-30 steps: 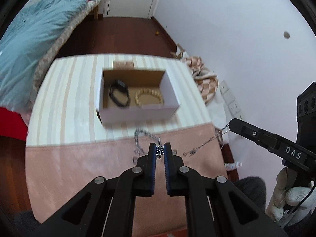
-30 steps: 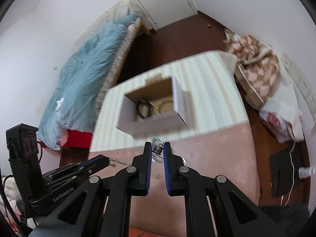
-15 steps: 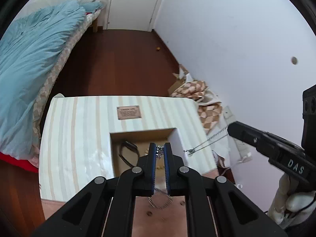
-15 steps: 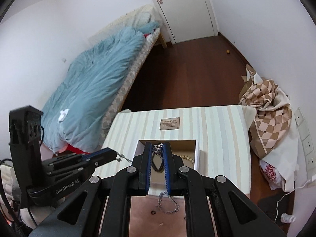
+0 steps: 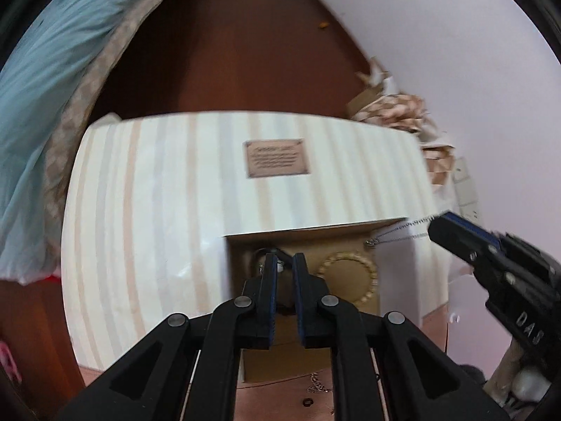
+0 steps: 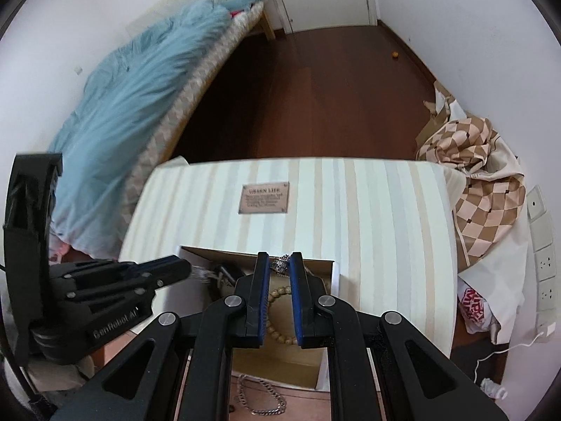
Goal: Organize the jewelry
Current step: 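Carry the bracelet with the left gripper into the box while the right gripper carries the necklace in, then open both grippers and lift them away from the box, then grasp a small black ring with the right gripper while the left gripper grasps the other ring, then carry the black rings in both grippers over the box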
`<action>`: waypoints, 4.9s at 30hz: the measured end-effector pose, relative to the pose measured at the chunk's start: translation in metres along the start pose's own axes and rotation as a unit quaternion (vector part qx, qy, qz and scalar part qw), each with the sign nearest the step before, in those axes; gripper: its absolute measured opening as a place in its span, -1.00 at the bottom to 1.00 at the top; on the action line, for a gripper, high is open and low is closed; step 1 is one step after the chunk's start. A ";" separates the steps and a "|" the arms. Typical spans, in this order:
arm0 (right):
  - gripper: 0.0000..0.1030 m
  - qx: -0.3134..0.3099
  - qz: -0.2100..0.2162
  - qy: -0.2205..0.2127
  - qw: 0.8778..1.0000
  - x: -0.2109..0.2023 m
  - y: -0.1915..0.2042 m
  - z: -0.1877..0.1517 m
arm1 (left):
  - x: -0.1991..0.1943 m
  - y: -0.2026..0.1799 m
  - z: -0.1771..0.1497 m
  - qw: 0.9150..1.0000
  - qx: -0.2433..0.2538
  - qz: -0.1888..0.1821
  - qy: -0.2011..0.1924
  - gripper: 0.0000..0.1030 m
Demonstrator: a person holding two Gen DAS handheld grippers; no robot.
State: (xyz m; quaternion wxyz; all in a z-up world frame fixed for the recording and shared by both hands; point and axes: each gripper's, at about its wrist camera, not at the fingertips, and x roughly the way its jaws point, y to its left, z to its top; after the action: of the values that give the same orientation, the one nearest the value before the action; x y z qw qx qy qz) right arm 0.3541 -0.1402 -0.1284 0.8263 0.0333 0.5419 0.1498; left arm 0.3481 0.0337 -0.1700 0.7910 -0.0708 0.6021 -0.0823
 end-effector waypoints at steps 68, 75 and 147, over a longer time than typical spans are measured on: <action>0.94 0.012 -0.127 -0.076 0.989 -0.153 0.034 -0.172 | -0.148 -0.017 -0.196 0.965 -0.022 0.167 -0.203 1.00; 0.45 0.039 -0.127 -0.020 0.991 -0.087 -0.002 -0.207 | -0.085 -0.001 -0.212 0.969 -0.030 0.197 -0.149 1.00; -0.75 0.084 0.032 -0.086 0.992 -0.038 -0.016 -0.116 | -0.038 -0.019 -0.100 0.995 0.006 -0.008 -0.096 -0.81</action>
State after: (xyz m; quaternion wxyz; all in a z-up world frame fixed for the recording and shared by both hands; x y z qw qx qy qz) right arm 0.2382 -0.1788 -0.1459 0.8587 0.1326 0.4783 0.1273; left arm 0.2405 0.0218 -0.1563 0.8447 -0.0789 0.5226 -0.0851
